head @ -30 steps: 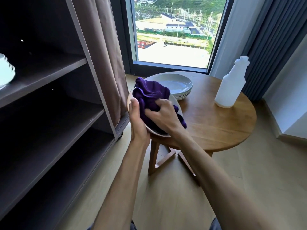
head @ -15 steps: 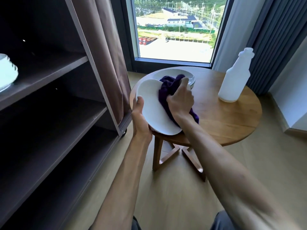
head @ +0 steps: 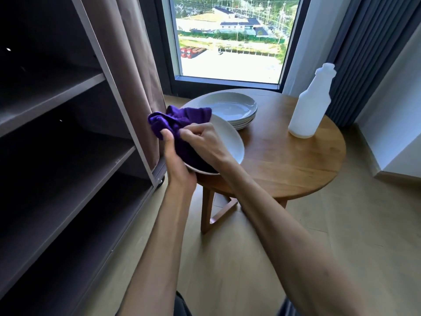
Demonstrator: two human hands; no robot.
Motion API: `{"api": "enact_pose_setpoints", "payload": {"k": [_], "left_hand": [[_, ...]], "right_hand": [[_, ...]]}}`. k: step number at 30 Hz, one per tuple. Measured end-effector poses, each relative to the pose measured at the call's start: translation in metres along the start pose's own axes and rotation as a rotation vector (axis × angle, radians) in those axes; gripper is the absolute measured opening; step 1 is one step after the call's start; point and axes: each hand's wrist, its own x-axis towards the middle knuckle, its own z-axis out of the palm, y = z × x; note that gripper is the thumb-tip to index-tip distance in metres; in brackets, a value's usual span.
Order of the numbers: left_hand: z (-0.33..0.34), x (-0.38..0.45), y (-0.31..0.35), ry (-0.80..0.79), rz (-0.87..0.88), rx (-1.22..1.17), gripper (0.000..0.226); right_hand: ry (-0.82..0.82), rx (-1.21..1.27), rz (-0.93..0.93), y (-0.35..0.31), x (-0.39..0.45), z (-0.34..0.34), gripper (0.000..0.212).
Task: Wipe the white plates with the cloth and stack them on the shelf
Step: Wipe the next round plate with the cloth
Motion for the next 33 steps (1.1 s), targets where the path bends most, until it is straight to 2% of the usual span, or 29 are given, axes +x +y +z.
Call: {"api": "enact_pose_setpoints", "payload": {"k": [4, 8, 11, 13, 14, 17, 20, 22, 24, 27, 28, 29, 31, 32, 33], "left_hand": [[-0.008, 0.003, 0.010, 0.042, 0.020, -0.047, 0.054], [-0.014, 0.010, 0.015, 0.029, 0.048, -0.088, 0.057], [-0.011, 0.004, 0.013, -0.017, 0.046, 0.011, 0.032], [-0.004, -0.005, 0.010, -0.050, 0.022, 0.089, 0.032], [-0.001, -0.009, 0.009, -0.061, 0.022, 0.117, 0.040], [0.007, -0.011, -0.001, -0.083, 0.017, 0.128, 0.067], [0.017, -0.015, -0.012, -0.115, -0.012, 0.115, 0.087], [0.023, -0.013, -0.017, -0.114, 0.004, 0.123, 0.091], [0.029, -0.012, -0.014, -0.111, 0.042, 0.128, 0.082], [0.029, -0.009, -0.010, -0.074, 0.122, 0.123, 0.046], [0.027, -0.008, -0.009, -0.051, 0.142, 0.142, 0.043], [0.023, -0.007, -0.006, -0.040, 0.154, 0.143, 0.049], [0.014, -0.001, -0.006, -0.010, 0.162, 0.077, 0.077], [0.011, 0.004, -0.003, 0.014, 0.144, 0.055, 0.083], [0.013, 0.005, -0.002, 0.031, 0.125, 0.065, 0.077]], "right_hand": [[-0.168, -0.157, 0.077, -0.002, -0.003, -0.011, 0.015], [-0.189, -0.432, 0.264, 0.009, -0.003, -0.026, 0.023], [-0.035, -0.572, 0.361, 0.032, -0.004, -0.040, 0.020], [0.138, -0.657, 0.332, 0.041, 0.001, -0.049, 0.011], [0.221, -0.692, 0.301, 0.041, 0.004, -0.052, 0.007], [0.371, -0.703, 0.223, 0.032, 0.020, -0.061, 0.013], [0.478, -0.573, 0.119, 0.016, 0.035, -0.061, 0.008], [0.496, -0.421, 0.040, 0.003, 0.040, -0.054, 0.015], [0.433, -0.265, -0.021, -0.011, 0.033, -0.048, 0.024], [0.159, -0.179, -0.046, -0.025, 0.010, -0.044, 0.020], [0.060, -0.168, -0.032, -0.025, 0.003, -0.045, 0.019], [-0.031, -0.141, -0.011, -0.022, -0.001, -0.045, 0.023], [-0.151, -0.135, 0.077, -0.009, -0.001, -0.044, 0.032], [-0.180, -0.197, 0.139, -0.002, 0.002, -0.040, 0.031], [-0.199, -0.265, 0.198, 0.003, 0.001, -0.042, 0.029]]}}
